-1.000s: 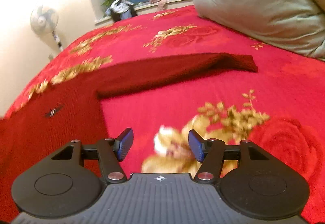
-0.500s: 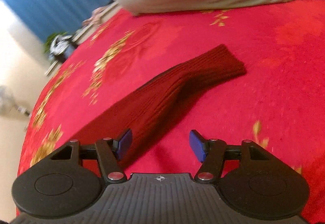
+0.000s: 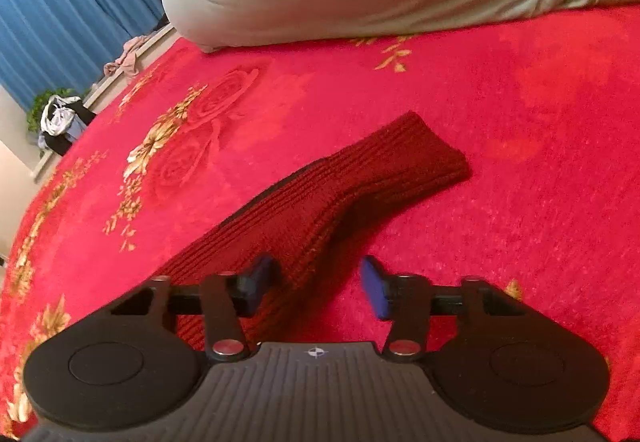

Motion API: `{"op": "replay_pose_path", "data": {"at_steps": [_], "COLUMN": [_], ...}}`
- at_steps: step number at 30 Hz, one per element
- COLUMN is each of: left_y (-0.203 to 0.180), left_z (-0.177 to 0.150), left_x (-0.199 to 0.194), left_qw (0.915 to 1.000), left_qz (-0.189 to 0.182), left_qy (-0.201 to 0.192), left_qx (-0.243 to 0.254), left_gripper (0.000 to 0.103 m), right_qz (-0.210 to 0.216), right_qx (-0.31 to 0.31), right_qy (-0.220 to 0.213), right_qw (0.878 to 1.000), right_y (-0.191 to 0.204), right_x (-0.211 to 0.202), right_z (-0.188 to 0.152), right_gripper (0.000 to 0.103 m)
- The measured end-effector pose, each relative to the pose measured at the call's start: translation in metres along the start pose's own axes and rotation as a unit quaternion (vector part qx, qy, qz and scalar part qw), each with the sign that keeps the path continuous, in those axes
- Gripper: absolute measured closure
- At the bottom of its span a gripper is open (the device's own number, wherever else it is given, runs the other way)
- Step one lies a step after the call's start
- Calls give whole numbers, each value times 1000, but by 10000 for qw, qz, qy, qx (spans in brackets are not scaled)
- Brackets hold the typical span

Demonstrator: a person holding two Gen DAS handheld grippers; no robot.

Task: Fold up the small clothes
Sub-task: 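Grasp the sweater sleeve with the right gripper and fold it across the body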

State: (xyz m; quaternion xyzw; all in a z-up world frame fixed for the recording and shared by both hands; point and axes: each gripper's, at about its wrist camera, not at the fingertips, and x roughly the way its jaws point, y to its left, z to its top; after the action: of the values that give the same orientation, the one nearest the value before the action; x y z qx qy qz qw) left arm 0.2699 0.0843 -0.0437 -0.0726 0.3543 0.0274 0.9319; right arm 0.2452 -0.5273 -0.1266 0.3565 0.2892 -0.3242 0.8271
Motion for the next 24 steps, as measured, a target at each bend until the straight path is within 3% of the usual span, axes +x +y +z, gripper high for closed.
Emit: {"op": "replay_pose_path", "data": {"at_steps": [1,4,14,19,24], "left_y": [0,3,12,20,30], "left_z": [0,1,4,6,8], "left_x": [0,-2,-7,-9,-10], "left_qw": [10000,10000,9999,9997,9993], "left_qz": [-1,-26,-64,-69,-70], "left_qy": [5,15,20,48,134], "left_qx": [7,-22,-149,-235,-329], "left_gripper": [22,22,22,22,22], "right_qz": [-28,-178,-475,-470,183], "right_qx": [-77,-279,-849,-1933,-2992], "right_qy": [-18,-128,-582,-1254,-1867], "right_qw": [10000,9994,9936,9720,9356], "right_y": [3,13,50,105,186], "right_x": [0,-4,-30,-62,-113], "right_z": [0,1,4,-6,-38], "right_gripper": [82,89,91,92,92]}}
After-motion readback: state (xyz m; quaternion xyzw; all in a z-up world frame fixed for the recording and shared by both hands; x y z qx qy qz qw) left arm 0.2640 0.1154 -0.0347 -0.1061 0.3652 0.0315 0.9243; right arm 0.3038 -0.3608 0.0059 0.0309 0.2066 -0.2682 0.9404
